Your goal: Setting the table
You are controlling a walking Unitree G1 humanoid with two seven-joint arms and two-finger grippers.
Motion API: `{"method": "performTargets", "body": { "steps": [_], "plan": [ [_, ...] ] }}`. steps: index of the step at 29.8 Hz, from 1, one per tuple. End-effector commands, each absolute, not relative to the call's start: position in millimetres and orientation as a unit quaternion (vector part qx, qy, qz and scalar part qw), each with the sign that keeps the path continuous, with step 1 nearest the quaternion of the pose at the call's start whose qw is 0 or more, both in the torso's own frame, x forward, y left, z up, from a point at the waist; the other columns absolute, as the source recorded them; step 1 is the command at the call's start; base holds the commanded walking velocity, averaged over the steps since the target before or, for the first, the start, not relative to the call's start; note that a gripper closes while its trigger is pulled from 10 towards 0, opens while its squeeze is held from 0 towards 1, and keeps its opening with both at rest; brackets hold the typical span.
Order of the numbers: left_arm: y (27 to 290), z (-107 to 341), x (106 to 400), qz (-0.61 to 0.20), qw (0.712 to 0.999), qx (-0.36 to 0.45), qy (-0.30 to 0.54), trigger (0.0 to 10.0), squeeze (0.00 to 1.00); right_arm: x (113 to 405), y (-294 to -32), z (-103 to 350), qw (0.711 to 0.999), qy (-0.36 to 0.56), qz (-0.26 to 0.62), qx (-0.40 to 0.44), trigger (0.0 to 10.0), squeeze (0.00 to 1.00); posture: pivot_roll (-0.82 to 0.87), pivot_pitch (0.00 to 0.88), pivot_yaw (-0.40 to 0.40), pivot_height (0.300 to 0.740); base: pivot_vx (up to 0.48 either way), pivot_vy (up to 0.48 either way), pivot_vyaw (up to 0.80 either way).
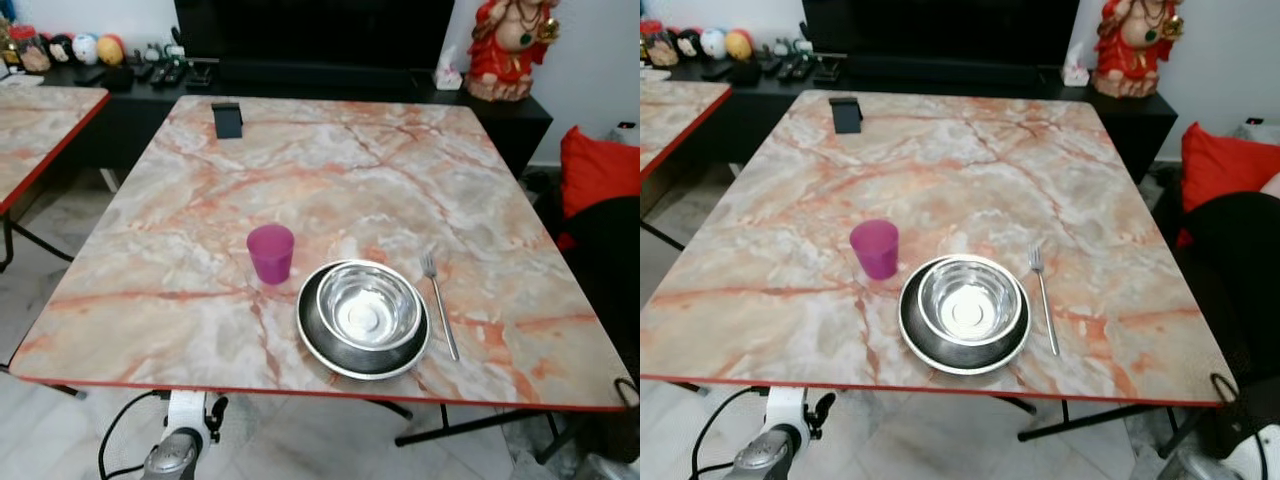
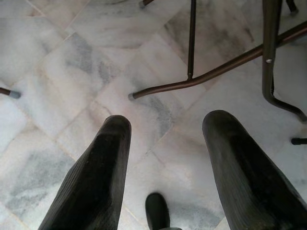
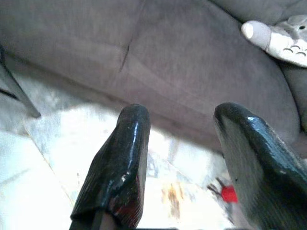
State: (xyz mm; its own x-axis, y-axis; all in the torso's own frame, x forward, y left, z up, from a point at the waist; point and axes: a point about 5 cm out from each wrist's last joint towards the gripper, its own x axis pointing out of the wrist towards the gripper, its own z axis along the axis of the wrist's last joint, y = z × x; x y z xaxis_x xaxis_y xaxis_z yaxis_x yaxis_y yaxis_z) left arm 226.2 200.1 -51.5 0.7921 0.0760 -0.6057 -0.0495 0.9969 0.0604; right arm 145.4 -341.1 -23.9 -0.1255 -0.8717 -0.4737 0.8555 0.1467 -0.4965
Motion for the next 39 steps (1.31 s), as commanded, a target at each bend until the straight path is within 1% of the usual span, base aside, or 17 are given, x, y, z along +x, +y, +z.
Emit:
{"method": "performTargets", "body": {
  "steps": [1, 8, 13, 15, 16, 17, 18, 19, 20, 23, 26, 27, 32, 33, 34, 37, 39],
  "plan": [
    [203, -56, 220, 0.042, 0.942, 0.018, 0.334, 10.0, 0.0, 133, -337, -34, 0.644, 0.393, -0.657, 0.003, 10.0, 0.0, -0.12, 0.0, -0.086, 0.74, 0.0, 0.0, 0.0],
    [204, -56, 219, 0.045, 0.941, 0.018, 0.335, 10.0, 0.0, 103, -318, -59, 0.6, 0.451, -0.66, 0.031, 10.0, 0.0, -0.13, 0.0, -0.084, 0.74, 0.0, 0.0, 0.0],
    [204, -56, 220, 0.044, 0.94, 0.019, 0.337, 10.0, 0.0, 86, -300, -76, 0.59, 0.509, -0.624, 0.048, 10.0, 0.0, -0.13, 0.0, -0.08, 0.74, 0.0, 0.0, 0.0],
    [204, -56, 220, 0.044, 0.94, 0.019, 0.337, 10.0, 0.0, 85, -288, -85, 0.625, 0.542, -0.559, 0.047, 10.0, 0.0, -0.12, 0.0, -0.079, 0.74, 0.0, 0.0, 0.0],
    [204, -56, 220, 0.045, 0.94, 0.019, 0.337, 10.0, 0.0, 84, -286, -86, 0.626, 0.546, -0.555, 0.047, 10.0, 0.0, -0.12, 0.0, -0.079, 0.74, 0.0, 0.0, 0.0],
    [204, -56, 220, 0.045, 0.94, 0.019, 0.337, 10.0, 0.0, 85, -285, -87, 0.638, 0.55, -0.538, 0.038, 10.0, 0.0, -0.12, 0.0, -0.078, 0.74, 0.0, 0.0, 0.0],
    [204, -56, 220, 0.045, 0.94, 0.019, 0.337, 10.0, 0.0, 89, -282, -88, 0.66, 0.554, -0.507, 0.027, 10.0, 0.0, -0.12, 0.0, -0.079, 0.74, 0.0, 0.0, 0.0],
    [204, -56, 220, 0.045, 0.94, 0.019, 0.337, 10.0, 0.0, 89, -282, -88, 0.66, 0.554, -0.507, 0.027, 10.0, 0.0, -0.12, 0.0, -0.079, 0.74, 0.0, 0.0, 0.0],
    [204, -56, 220, 0.045, 0.94, 0.019, 0.338, 10.0, 0.0, 94, -277, -91, 0.693, 0.569, -0.443, -0.001, 10.0, 0.0, -0.12, 0.0, -0.078, 0.74, 0.0, 0.0, 0.0],
    [204, -56, 220, 0.045, 0.94, 0.02, 0.338, 10.0, 0.0, 98, -268, -95, 0.718, 0.584, -0.38, 0.0, 10.0, 0.0, -0.12, 0.0, -0.077, 0.74, 0.0, 0.0, 0.0],
    [205, -56, 220, 0.045, 0.94, 0.02, 0.339, 10.0, 0.0, 97, -267, -96, 0.719, 0.592, -0.364, -0.006, 10.0, 0.0, -0.12, 0.0, -0.077, 0.74, 0.0, 0.0, 0.0],
    [205, -56, 220, 0.045, 0.939, 0.02, 0.339, 10.0, 0.0, 98, -261, -98, 0.736, 0.601, -0.309, -0.025, 10.0, 0.0, -0.12, 0.0, -0.077, 0.74, 0.0, 0.0, 0.0],
    [205, -56, 219, 0.044, 0.939, 0.021, 0.341, 10.0, 0.0, 114, -244, -101, 0.787, 0.586, -0.165, -0.098, 10.0, 0.0, -0.11, 0.0, -0.075, 0.74, 0.0, 0.0, 0.0],
    [206, -56, 219, 0.044, 0.938, 0.021, 0.342, 10.0, 0.0, 125, -235, -99, 0.81, 0.563, -0.124, -0.105, 10.0, 0.0, -0.11, 0.0, -0.073, 0.74, 0.0, 0.0, 0.0],
    [206, -56, 219, 0.044, 0.938, 0.021, 0.342, 10.0, 0.0, 125, -235, -99, 0.81, 0.563, -0.124, -0.105, 10.0, 0.0, -0.11, 0.0, -0.073, 0.74, 0.0, 0.0, 0.0],
    [207, -57, 217, 0.043, 0.937, 0.023, 0.346, 10.0, 0.0, 142, -228, -95, 0.839, 0.527, -0.114, -0.074, 10.0, 0.0, -0.11, 0.0, -0.071, 0.74, 0.0, 0.0, 0.0],
    [207, -58, 216, 0.043, 0.936, 0.023, 0.348, 10.0, 0.0, 147, -226, -93, 0.848, 0.515, -0.108, -0.068, 10.0, 0.0, -0.1, 0.0, -0.072, 0.74, 0.0, 0.0, 0.0]
  ]
}}
